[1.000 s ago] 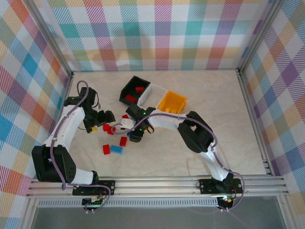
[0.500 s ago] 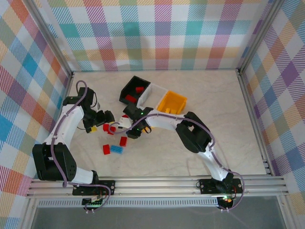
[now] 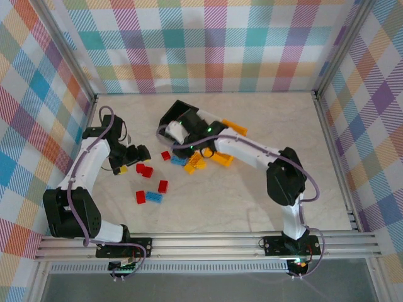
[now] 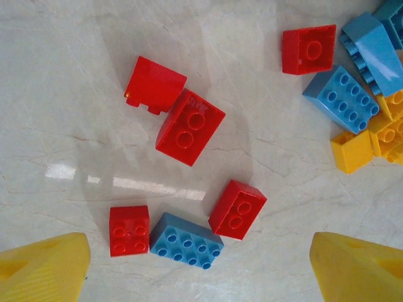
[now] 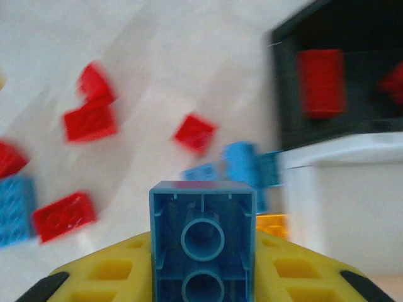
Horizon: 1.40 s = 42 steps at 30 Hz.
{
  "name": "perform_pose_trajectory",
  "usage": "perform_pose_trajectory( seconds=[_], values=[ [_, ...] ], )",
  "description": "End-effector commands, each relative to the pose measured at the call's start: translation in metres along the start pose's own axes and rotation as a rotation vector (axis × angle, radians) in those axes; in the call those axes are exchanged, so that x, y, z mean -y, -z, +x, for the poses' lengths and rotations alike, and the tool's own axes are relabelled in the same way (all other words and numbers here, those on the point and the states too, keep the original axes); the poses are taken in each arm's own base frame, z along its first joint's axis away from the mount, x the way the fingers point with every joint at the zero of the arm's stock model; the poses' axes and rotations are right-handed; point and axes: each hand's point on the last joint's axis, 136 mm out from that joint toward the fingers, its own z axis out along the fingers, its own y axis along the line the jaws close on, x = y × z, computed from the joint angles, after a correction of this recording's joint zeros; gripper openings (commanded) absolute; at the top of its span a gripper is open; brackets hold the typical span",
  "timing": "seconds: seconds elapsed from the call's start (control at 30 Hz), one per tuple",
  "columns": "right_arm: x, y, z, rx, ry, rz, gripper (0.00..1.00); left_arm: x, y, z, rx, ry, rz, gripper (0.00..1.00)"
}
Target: Sort the legos into containers by color
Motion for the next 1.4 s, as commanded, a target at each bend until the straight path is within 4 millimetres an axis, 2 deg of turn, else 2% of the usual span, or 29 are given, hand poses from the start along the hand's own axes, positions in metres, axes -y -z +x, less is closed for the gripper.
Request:
perform_pose_trajectory(
  seconds=[0.0,0.13,0.3,0.4,0.5,0.67,0.73,0.87,1.03,1.2,1.37],
  values=[
    [0.047,0.008,0.005,-0.032,-0.252,0.046,0.29,-0.008,-0.012,-0.002,-0.022,0.039,-0.014,0.90],
    [0.090,0.003,0.003,-0.044,-0.383,0.099,0.30,-0.010,-0.021,-0.004,-0.042,0.052,-0.027,0.89],
    [0.127,-0.024,0.020,-0.103,-0.495,0.143,0.30,-0.015,-0.032,-0.007,-0.073,0.060,-0.054,0.87],
    [0.136,-0.039,0.027,-0.117,-0.511,0.152,0.31,-0.016,-0.037,-0.009,-0.084,0.070,-0.065,0.86],
    [0.136,-0.051,0.032,-0.133,-0.517,0.140,0.32,-0.018,-0.041,-0.011,-0.092,0.074,-0.078,0.85],
    [0.137,-0.055,0.031,-0.128,-0.524,0.132,0.48,-0.023,-0.051,-0.018,-0.099,0.075,-0.110,0.82],
    [0.136,-0.048,0.025,-0.112,-0.522,0.128,0.54,-0.025,-0.055,-0.021,-0.103,0.073,-0.123,0.81],
    [0.129,-0.026,0.013,-0.082,-0.524,0.117,0.57,-0.029,-0.066,-0.028,-0.110,0.072,-0.142,0.79],
    [0.101,0.006,0.005,-0.050,-0.498,0.086,0.58,-0.033,-0.080,-0.038,-0.113,0.078,-0.157,0.75],
    [0.065,0.030,0.010,-0.042,-0.458,0.052,0.59,-0.033,-0.089,-0.051,-0.108,0.074,-0.165,0.73],
    [0.042,0.041,0.022,-0.061,-0.438,0.039,0.59,-0.036,-0.096,-0.058,-0.112,0.067,-0.184,0.69]
  ],
)
